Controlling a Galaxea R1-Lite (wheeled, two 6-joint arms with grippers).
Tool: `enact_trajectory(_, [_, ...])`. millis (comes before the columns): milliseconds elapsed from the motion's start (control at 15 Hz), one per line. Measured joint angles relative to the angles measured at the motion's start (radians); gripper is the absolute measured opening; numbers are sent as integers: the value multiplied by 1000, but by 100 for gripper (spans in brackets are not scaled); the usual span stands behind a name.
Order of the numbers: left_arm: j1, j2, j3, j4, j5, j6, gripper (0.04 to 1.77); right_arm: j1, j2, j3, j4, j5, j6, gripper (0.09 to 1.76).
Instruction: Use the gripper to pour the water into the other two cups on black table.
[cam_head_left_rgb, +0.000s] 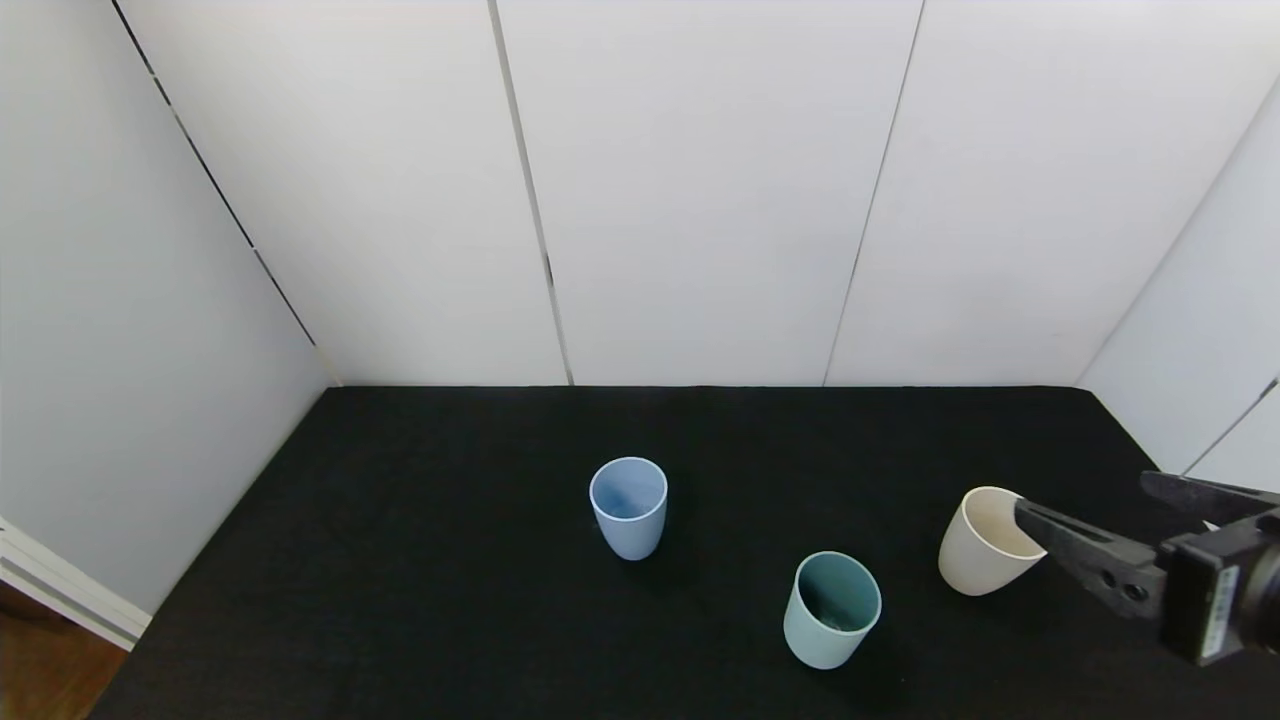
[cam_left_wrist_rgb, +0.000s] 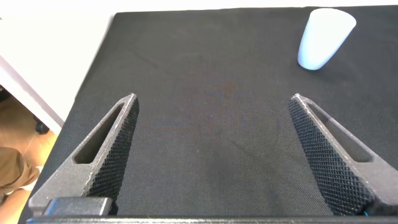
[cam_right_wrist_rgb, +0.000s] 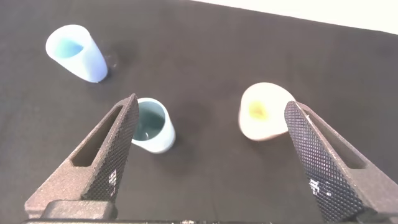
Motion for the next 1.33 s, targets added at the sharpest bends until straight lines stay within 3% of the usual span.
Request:
enact_trajectory(133, [0, 0, 0, 0, 0, 0, 172, -16, -99, 30, 39, -23, 0, 170])
enact_trajectory(267, [0, 0, 0, 0, 0, 0, 172, -100, -181, 70, 43, 0, -26, 170])
enact_trajectory(533, [0, 0, 0, 0, 0, 0, 172, -394, -371, 180, 50, 233, -94, 170])
enact_trajectory(733, [0, 0, 0, 0, 0, 0, 172, -556, -549, 276, 57, 346, -140, 170])
enact_trajectory(1067, [0, 0, 0, 0, 0, 0, 172, -662, -835, 412, 133, 411, -163, 170])
enact_trajectory(1333, [0, 0, 0, 0, 0, 0, 172, -661, -974, 505, 137, 413, -190, 170])
